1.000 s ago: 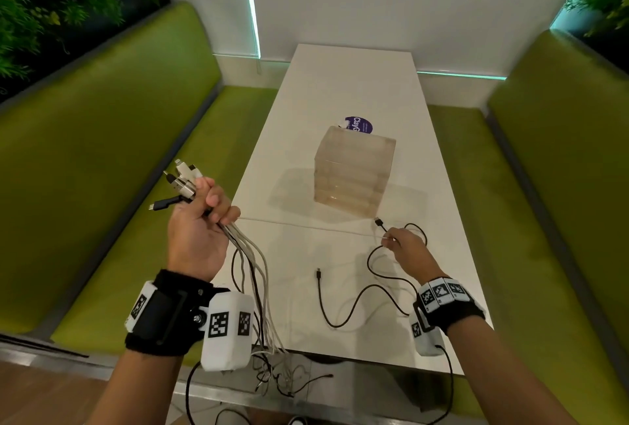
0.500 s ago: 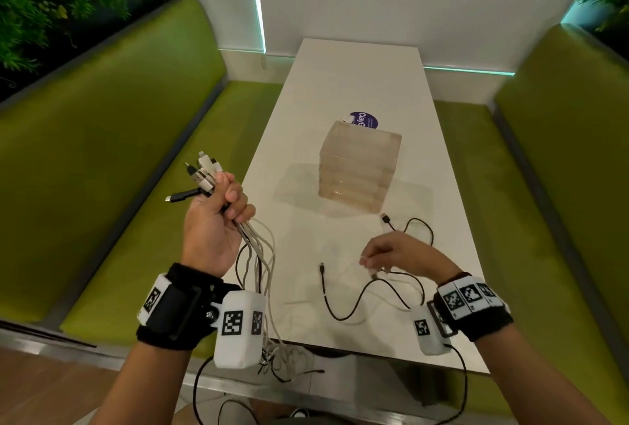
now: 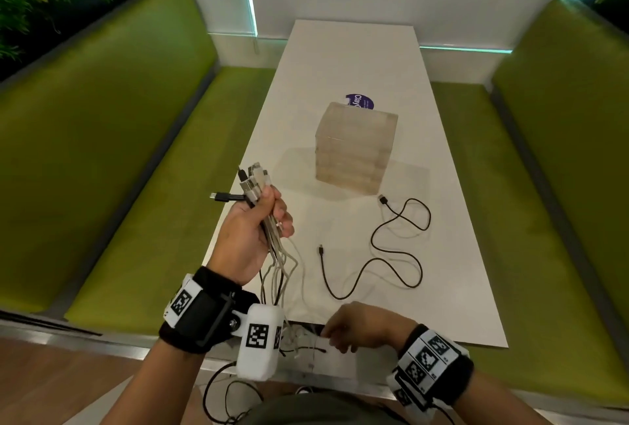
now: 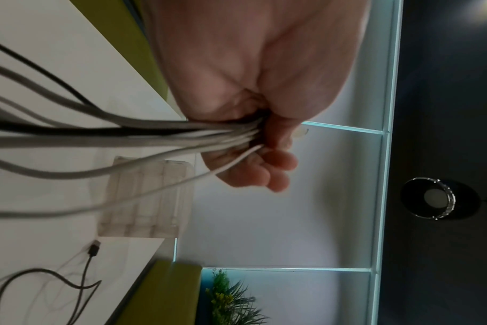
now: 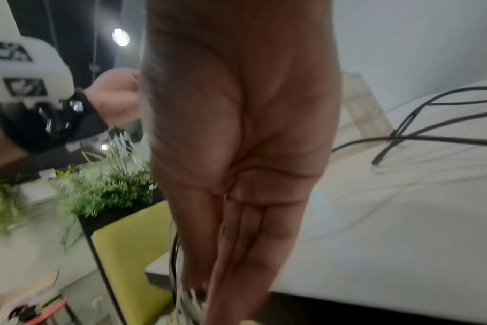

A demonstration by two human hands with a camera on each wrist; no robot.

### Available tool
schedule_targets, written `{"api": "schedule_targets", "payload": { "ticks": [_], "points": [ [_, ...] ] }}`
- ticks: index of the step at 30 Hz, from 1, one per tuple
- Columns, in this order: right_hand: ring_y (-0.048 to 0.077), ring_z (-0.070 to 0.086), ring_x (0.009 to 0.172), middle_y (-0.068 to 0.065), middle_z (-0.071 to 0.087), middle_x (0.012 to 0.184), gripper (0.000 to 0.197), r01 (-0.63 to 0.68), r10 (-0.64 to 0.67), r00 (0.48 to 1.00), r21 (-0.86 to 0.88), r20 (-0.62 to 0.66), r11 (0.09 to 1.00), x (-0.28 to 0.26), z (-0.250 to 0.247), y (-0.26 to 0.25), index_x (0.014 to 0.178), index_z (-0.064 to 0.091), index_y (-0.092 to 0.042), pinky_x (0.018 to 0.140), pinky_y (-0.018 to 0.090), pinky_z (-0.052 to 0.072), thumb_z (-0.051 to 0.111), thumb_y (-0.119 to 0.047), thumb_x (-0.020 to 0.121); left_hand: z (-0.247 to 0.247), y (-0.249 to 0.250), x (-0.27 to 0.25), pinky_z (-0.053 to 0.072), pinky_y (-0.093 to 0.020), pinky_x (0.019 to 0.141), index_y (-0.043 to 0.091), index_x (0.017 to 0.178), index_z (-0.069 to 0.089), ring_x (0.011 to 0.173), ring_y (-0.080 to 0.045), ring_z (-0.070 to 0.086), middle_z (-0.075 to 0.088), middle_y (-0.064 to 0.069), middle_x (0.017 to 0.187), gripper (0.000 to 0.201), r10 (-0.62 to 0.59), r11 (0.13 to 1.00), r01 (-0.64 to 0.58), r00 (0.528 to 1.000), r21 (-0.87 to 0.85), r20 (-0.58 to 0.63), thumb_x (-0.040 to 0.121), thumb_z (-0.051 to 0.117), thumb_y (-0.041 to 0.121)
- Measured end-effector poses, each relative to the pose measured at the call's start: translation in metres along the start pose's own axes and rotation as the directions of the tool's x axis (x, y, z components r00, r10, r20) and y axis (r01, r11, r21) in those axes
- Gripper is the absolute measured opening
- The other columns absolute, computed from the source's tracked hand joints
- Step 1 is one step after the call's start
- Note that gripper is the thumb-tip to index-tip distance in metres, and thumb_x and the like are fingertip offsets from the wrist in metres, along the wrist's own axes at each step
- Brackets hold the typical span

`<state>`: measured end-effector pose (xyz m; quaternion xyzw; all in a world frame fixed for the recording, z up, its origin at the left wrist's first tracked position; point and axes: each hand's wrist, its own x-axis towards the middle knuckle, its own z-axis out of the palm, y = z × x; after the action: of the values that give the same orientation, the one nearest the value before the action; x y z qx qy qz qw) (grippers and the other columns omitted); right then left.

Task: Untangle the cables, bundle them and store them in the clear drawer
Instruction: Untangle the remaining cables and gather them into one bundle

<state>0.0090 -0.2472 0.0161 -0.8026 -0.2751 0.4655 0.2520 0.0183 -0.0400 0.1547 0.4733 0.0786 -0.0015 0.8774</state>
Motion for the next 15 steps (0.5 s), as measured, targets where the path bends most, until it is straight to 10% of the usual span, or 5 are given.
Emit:
{"api": "schedule_targets", "payload": {
  "ticks": [5,9,12,15],
  "points": [
    [0.02,0.051,0.103,0.004,0.059,0.113,0.032,-0.05,-0.114,0.88,-0.327,-0.462,0.944,0.012,-0.018,0.002,0.116,0.062,-0.016,0.084,0.028,0.038,0.063,-0.026,0.086,0.002,-0.008,-0.006,0.054,-0.031,0.055,0.009,0.082,0.049,0.053,-0.017,0.06,0.044,0.002,0.052,0.026,-0.032,0.997,0.029,0.999,0.068,0.036,0.101,0.035,0.019],
    [0.029,0.053,0.105,0.007,0.058,0.113,0.027,-0.258,0.021,0.885,-0.454,-0.464,0.853,0.021,-0.014,0.008,0.112,0.054,-0.013,0.082,0.034,0.034,0.058,-0.022,0.087,-0.002,-0.018,-0.005,0.037,-0.022,0.042,0.01,0.08,0.051,0.042,-0.009,0.036,0.033,0.005,0.052,0.021,-0.082,0.997,0.082,0.996,-0.002,0.029,0.095,0.045,0.024],
    [0.022,0.061,0.092,0.001,0.062,0.1,0.009,-0.211,0.022,0.807,-0.253,-0.59,0.944,0.015,-0.017,0.001,0.097,0.059,-0.014,0.069,0.028,0.034,0.053,-0.015,0.09,-0.007,-0.027,-0.004,0.025,-0.017,0.038,0.011,0.08,0.05,0.041,-0.005,0.025,0.028,0.007,0.052,0.022,-0.138,0.99,0.138,0.99,-0.014,-0.006,0.093,0.048,0.028],
    [0.015,0.061,0.078,-0.002,0.064,0.09,0.003,0.071,0.049,0.597,0.114,-0.8,0.991,-0.003,-0.034,-0.02,0.091,0.061,-0.016,0.067,0.027,0.044,0.059,-0.018,0.09,-0.011,-0.039,-0.003,0.022,-0.017,0.038,0.012,0.08,0.05,0.042,-0.005,0.022,0.022,0.008,0.053,0.024,-0.165,0.985,0.166,0.986,0.054,-0.034,0.088,0.059,0.033]
  ]
}}
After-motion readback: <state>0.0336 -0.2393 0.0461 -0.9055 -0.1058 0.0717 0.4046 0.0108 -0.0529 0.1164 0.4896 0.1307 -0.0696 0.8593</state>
